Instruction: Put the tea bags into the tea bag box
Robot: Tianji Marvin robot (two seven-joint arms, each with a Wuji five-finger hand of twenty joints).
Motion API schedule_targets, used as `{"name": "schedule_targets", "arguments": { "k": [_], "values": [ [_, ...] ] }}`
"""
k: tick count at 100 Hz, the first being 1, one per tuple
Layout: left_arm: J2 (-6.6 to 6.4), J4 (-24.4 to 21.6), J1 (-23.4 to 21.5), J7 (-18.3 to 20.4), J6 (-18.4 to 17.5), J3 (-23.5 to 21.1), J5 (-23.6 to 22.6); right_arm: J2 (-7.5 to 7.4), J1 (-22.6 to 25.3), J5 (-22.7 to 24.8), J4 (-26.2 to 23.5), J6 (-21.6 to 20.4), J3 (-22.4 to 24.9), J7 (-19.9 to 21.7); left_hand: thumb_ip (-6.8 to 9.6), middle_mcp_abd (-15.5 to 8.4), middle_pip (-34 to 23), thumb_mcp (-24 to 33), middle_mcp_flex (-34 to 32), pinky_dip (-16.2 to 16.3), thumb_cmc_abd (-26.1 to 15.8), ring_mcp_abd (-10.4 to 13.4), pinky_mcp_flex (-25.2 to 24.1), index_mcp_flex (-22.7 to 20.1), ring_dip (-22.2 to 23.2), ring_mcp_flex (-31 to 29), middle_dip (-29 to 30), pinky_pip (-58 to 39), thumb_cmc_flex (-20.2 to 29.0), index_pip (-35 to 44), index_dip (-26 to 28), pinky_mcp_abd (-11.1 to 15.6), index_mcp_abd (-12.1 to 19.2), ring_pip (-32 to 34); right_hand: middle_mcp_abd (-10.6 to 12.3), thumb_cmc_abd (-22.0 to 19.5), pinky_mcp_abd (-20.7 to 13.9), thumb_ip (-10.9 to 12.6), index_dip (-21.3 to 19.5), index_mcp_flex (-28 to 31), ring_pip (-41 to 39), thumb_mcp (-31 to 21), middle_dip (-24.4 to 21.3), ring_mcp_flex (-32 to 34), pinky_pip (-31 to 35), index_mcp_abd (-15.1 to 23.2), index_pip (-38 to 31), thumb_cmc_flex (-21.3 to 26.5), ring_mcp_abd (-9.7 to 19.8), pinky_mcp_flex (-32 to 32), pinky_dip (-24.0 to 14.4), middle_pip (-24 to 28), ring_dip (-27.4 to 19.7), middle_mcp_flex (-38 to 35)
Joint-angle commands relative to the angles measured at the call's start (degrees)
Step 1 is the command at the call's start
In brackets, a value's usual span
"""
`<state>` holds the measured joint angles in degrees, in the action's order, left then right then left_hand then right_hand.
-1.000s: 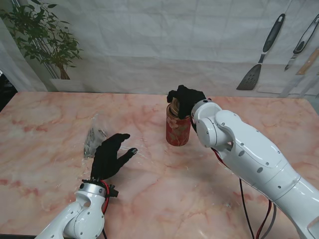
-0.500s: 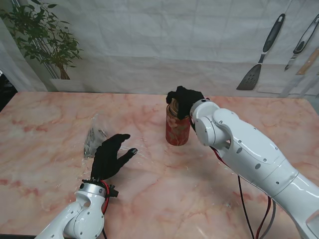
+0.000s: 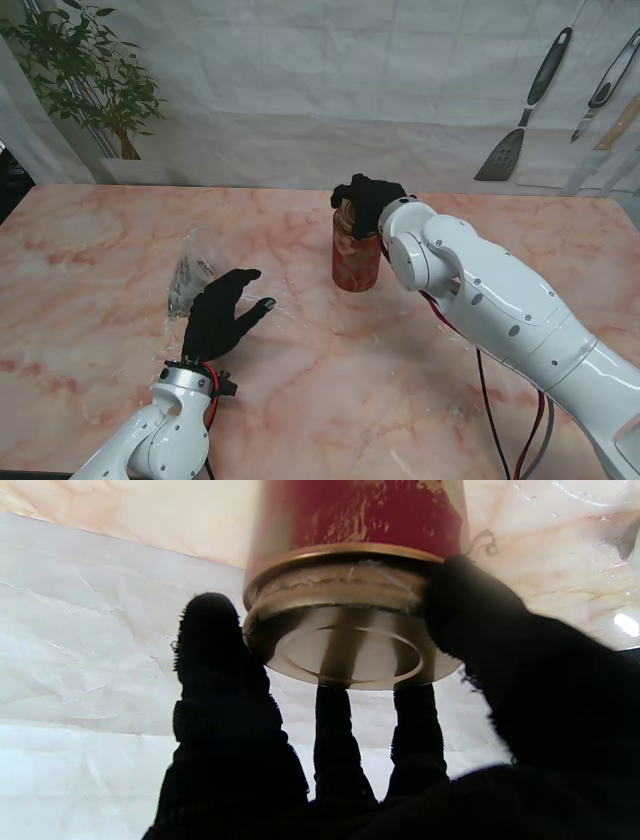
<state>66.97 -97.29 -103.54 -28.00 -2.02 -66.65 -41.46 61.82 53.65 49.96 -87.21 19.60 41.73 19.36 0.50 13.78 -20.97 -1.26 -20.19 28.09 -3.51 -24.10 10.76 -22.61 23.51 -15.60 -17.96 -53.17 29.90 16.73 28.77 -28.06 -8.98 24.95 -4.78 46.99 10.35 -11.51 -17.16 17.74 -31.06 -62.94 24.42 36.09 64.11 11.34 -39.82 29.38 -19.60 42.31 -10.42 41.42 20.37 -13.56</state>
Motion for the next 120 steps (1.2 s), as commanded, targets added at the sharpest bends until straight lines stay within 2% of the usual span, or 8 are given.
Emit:
{"name": "schedule_targets", "arguments": {
  "k": [1,23,41,76,99,120],
  "values": [
    [0.15,-0.1,0.1,0.5,-0.2,0.1,0.2,-0.17,-0.2,0.4,-0.3,-0.5,-0.1,1.0,-2.28,-0.7,0.2,-0.6,-0.2,0.8,0.4,0.4,0.2,0.3,0.6,-0.3,0.5,-1.7,0.1,-0.3,0.0,0.3,0.4,-0.1,2.0,-11.2,-4.6,7.6,-2.0,3.8,-5.7,-8.8,2.3,4.8,-1.1,-2.8,-9.6,1.5,20.3,-5.6,-1.1,6.0,2.3,-2.2],
    [0.16,0.0,0.2,0.4,-0.2,0.1,0.2,-0.56,-0.5,1.4,-1.0,-0.5,-0.2,3.0,-2.28,-1.0,0.2,-0.6,-0.2,0.9,0.4,0.4,0.3,0.3,0.6,-0.4,0.5,-1.8,0.1,-0.2,0.0,0.4,0.8,-0.1,0.6,-9.4,-3.3,6.2,-1.2,1.9,-5.5,-7.2,2.4,2.5,-1.5,-2.6,-8.2,-5.9,19.2,-7.5,-1.8,4.9,2.4,0.0],
    [0.17,0.0,0.3,0.4,-0.2,0.2,0.2,-0.79,-0.7,2.0,-1.2,-0.8,-0.2,4.2,-2.28,-0.9,0.2,-0.6,-0.2,0.9,0.4,0.4,0.2,0.4,0.6,-0.3,0.5,-1.8,0.1,-0.1,0.0,0.4,0.8,-0.1,-0.2,-8.6,-2.2,5.3,-0.6,0.3,-5.3,-4.9,2.4,0.8,-1.9,-2.2,-7.1,-9.7,18.4,-9.0,-2.2,4.1,2.3,1.5],
    [0.17,0.0,0.2,0.4,-0.2,0.2,0.2,-1.17,-1.3,3.4,-1.6,-0.8,-0.5,6.3,-2.29,-1.0,0.1,-0.6,-0.3,0.9,0.5,0.4,0.3,0.2,0.6,-0.3,0.4,-1.8,0.3,0.2,0.1,0.5,0.8,-0.1,-2.4,-9.1,-0.9,5.0,0.4,-4.0,-4.9,-1.8,2.5,-2.2,-2.4,-0.5,-5.4,-11.8,17.2,-11.5,-2.9,3.0,2.4,4.4],
    [0.18,0.1,0.3,0.3,-0.2,0.3,0.2,-1.26,-1.5,4.1,-1.8,-0.6,-0.8,7.0,-2.30,-0.9,0.1,-0.6,-0.3,0.9,0.5,0.4,0.3,0.2,0.6,-0.4,0.4,-1.8,0.4,0.2,0.1,0.5,0.7,0.0,-3.6,-9.1,0.1,4.7,0.7,-5.4,-5.2,0.2,1.5,-3.9,-2.7,-0.7,-4.2,-13.4,16.3,-12.8,-3.6,0.3,2.6,4.3],
    [0.20,0.2,0.4,0.3,-0.2,0.4,0.2,-1.27,-1.9,3.9,-1.6,-0.6,-1.1,7.2,-2.30,-1.0,0.0,-0.6,-0.4,0.9,0.5,0.5,0.4,0.1,0.6,-0.4,0.4,-1.9,0.5,0.3,0.1,0.6,0.7,0.0,-4.2,-10.3,0.6,3.1,0.6,-6.4,-5.4,3.9,0.8,-5.0,-2.7,-1.5,-3.2,-17.7,15.7,-13.6,-4.1,-2.0,2.7,4.3]
  ]
}}
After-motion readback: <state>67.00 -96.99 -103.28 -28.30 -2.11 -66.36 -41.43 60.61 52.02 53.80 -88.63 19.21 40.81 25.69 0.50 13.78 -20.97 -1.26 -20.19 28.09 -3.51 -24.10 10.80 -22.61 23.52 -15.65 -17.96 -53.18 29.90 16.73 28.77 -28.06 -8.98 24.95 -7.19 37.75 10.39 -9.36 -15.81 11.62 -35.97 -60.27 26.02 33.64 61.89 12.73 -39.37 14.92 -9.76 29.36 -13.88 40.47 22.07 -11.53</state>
